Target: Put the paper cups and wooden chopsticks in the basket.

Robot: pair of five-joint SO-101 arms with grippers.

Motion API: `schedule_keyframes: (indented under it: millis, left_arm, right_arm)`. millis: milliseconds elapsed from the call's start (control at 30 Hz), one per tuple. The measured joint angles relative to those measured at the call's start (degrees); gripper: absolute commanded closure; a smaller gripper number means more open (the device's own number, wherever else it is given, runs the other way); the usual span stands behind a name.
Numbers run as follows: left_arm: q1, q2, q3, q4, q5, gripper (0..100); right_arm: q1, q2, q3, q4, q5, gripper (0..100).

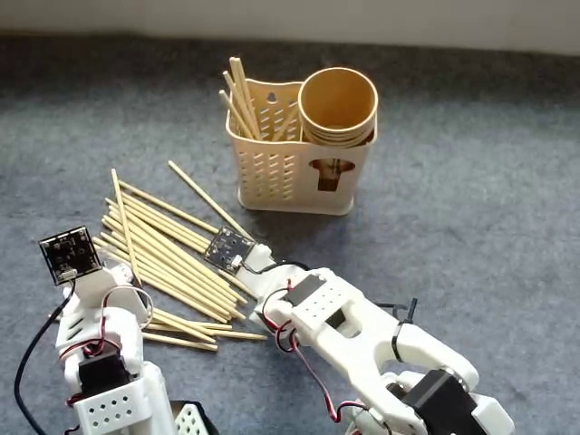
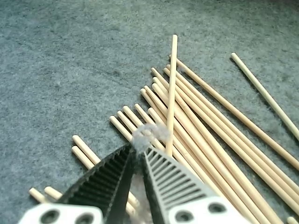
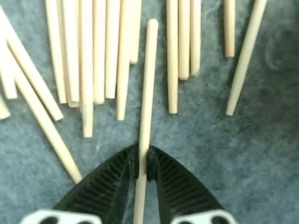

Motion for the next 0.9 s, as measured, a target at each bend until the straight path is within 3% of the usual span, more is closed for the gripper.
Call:
schedule_keyframes:
  millis: [233,500,900]
  left_arm:
    - [0.00,0.00,0.00,0.00,0.00,99]
    - [0.00,0.00,0.00,0.00,0.00,99]
    - [0.00,0.00,0.00,0.00,0.00,99]
  right_arm:
    - [-0.09,-2.02,-1.58,6.42,-0.09,99.3]
    - [3.43,-18.46,3.08,7.74,-0.88,99.3]
    - [9.58,-36.66,4.92,7.74,-16.97,99.3]
